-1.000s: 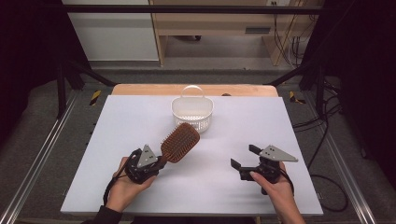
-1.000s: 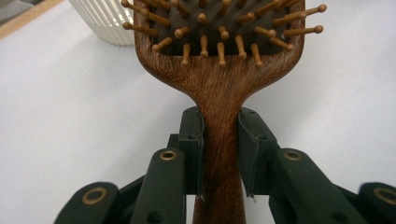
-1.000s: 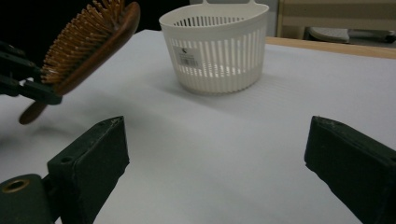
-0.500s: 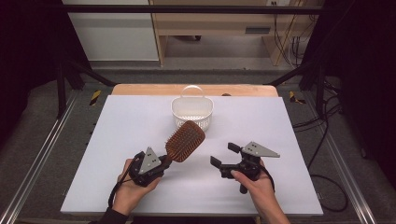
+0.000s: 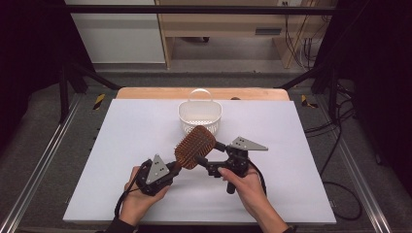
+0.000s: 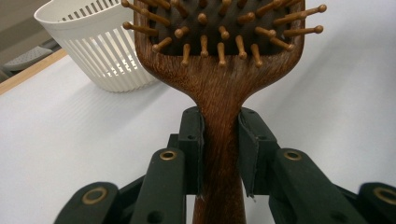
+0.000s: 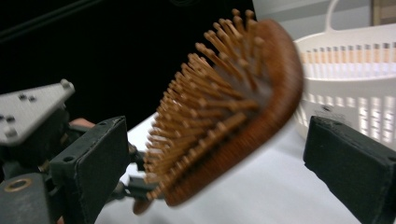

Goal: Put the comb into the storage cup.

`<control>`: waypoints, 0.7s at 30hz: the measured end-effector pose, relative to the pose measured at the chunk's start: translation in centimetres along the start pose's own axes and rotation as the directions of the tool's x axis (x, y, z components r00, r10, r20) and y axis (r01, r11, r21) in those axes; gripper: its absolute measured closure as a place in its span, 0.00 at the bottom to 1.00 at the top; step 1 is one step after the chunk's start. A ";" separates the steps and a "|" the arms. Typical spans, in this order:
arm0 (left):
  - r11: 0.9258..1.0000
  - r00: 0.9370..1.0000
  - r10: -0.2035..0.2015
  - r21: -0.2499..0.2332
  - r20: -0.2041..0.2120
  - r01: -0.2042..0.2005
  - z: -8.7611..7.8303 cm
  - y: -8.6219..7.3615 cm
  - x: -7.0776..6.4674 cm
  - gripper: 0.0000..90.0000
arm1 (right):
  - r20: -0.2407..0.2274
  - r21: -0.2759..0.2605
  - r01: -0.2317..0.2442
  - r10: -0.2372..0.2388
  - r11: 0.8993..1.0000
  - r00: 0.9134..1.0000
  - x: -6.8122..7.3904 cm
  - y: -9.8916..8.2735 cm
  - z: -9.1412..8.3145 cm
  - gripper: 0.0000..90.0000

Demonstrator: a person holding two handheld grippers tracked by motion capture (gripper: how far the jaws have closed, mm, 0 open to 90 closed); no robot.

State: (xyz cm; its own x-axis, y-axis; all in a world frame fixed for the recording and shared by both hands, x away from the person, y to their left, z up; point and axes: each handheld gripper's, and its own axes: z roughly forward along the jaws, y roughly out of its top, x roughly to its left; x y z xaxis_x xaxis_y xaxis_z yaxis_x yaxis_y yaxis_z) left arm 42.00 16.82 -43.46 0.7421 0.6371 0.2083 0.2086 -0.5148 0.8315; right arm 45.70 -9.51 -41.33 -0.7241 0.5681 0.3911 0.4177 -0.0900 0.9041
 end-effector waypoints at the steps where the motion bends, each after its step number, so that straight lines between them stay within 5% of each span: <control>1: 1.000 1.000 0.002 -0.001 0.001 -0.002 0.0 0.0 0.0 0.80 | -0.006 -0.003 -0.004 0.004 1.000 1.000 0.1 0.1 0.2 0.08; 21: 0.999 0.999 0.035 -0.015 -0.006 -0.035 -0.1 0.3 -0.7 0.80 | -0.032 -0.026 -0.069 0.068 0.997 0.997 0.1 -0.1 0.5 0.18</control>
State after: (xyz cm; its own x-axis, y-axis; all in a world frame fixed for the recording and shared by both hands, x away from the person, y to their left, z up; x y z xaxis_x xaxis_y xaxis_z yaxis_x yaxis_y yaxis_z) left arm 41.45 16.27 -43.35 0.7453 0.6222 0.2397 0.1732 -0.5279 0.8315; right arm 45.84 -9.08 -41.46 -0.7112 0.5340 0.4572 0.4525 -0.1499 0.8791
